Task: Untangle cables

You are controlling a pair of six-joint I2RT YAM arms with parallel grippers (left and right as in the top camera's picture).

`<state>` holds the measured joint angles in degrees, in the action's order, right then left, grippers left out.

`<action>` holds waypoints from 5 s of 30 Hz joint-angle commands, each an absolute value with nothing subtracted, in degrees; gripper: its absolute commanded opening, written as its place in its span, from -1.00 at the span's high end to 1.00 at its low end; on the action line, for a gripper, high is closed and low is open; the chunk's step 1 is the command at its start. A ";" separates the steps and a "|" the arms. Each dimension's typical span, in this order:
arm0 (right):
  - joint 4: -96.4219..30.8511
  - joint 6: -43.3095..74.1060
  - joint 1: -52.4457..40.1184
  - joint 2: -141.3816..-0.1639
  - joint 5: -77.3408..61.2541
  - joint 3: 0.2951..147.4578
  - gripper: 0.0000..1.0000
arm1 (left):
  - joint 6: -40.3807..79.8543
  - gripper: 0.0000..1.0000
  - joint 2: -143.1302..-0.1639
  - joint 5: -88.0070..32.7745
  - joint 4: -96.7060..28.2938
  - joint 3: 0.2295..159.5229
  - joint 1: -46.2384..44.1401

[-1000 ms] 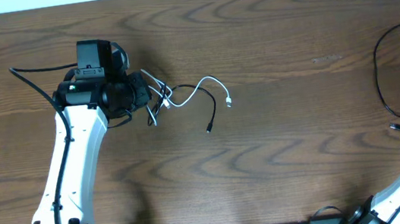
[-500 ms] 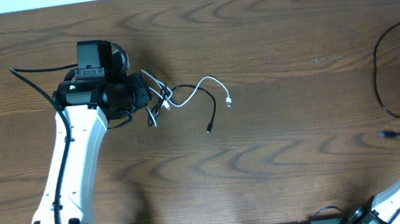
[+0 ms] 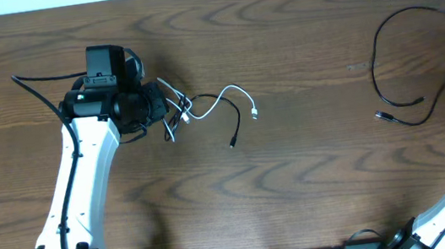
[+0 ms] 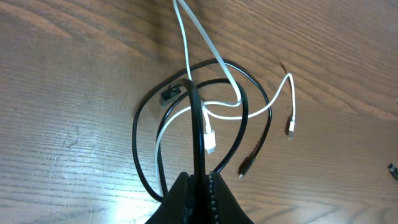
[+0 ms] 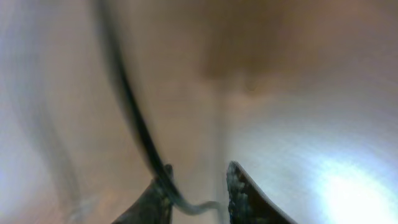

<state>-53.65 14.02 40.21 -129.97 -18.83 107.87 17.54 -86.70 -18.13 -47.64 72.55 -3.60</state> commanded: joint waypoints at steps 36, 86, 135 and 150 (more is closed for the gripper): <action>-62.39 -0.97 43.90 -126.93 -43.79 115.44 0.98 | 16.49 0.85 -86.98 -18.81 -47.77 72.12 -3.64; -70.28 24.12 41.93 -126.98 4.34 121.01 -0.53 | 16.47 0.85 -86.98 -18.79 -48.60 72.12 -3.64; -53.76 19.42 42.68 -127.09 3.40 101.47 0.98 | 16.34 0.85 -86.98 -18.81 -48.93 72.12 -3.64; -56.05 14.13 47.55 -126.96 -15.20 98.78 0.92 | 16.29 0.86 -86.98 -18.81 -48.97 72.12 -3.64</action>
